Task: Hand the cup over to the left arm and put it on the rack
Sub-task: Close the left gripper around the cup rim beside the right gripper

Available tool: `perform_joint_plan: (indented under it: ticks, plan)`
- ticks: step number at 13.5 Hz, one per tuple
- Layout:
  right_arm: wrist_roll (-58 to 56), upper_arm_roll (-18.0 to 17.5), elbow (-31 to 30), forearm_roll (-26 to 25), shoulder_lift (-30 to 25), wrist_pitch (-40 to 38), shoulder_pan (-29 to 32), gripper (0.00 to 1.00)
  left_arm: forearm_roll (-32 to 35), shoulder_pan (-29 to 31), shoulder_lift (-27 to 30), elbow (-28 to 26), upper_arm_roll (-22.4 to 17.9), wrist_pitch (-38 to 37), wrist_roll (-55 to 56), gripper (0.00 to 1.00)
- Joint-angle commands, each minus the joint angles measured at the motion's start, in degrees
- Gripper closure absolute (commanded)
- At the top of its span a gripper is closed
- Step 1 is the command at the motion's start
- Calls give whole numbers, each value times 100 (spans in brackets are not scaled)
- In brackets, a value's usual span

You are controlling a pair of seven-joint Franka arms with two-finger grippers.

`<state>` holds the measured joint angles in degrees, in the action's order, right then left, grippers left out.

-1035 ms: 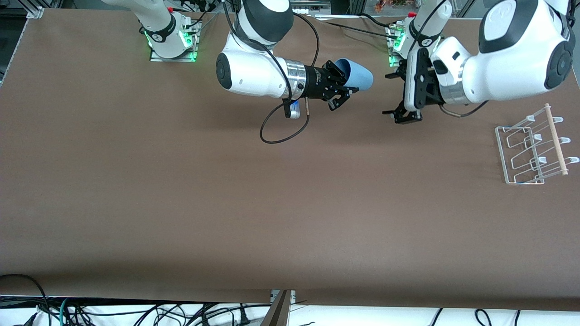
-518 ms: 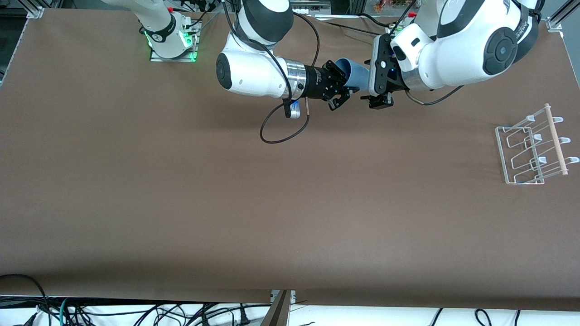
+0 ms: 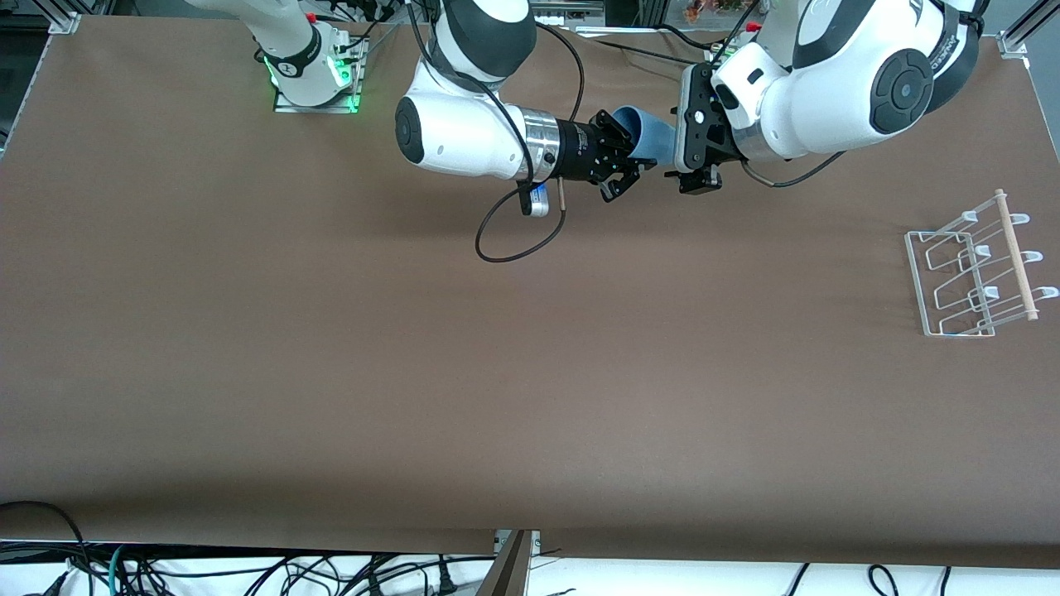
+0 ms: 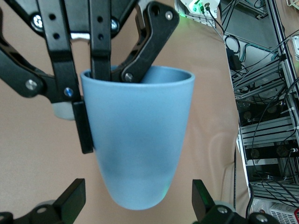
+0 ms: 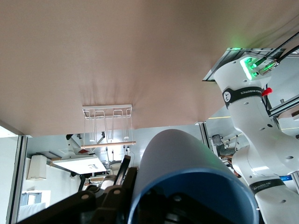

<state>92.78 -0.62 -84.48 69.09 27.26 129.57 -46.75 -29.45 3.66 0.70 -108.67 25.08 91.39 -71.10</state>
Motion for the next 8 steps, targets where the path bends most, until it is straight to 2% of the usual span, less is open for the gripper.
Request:
perform_joint_plan:
  ticks: [1, 3, 8]
  plan:
    - [-6, 18, 81, 105, 34, -2, -45, 100, -25, 91, 387, -495, 59, 238, 26, 0]
    - [-6, 27, 81, 105, 34, -11, -45, 100, -51, 91, 440, -734, 50, 554, 17, 0]
    - [3, 27, 81, 61, 34, -11, -45, 100, -508, 91, 396, -725, 155, 845, 34, 0]
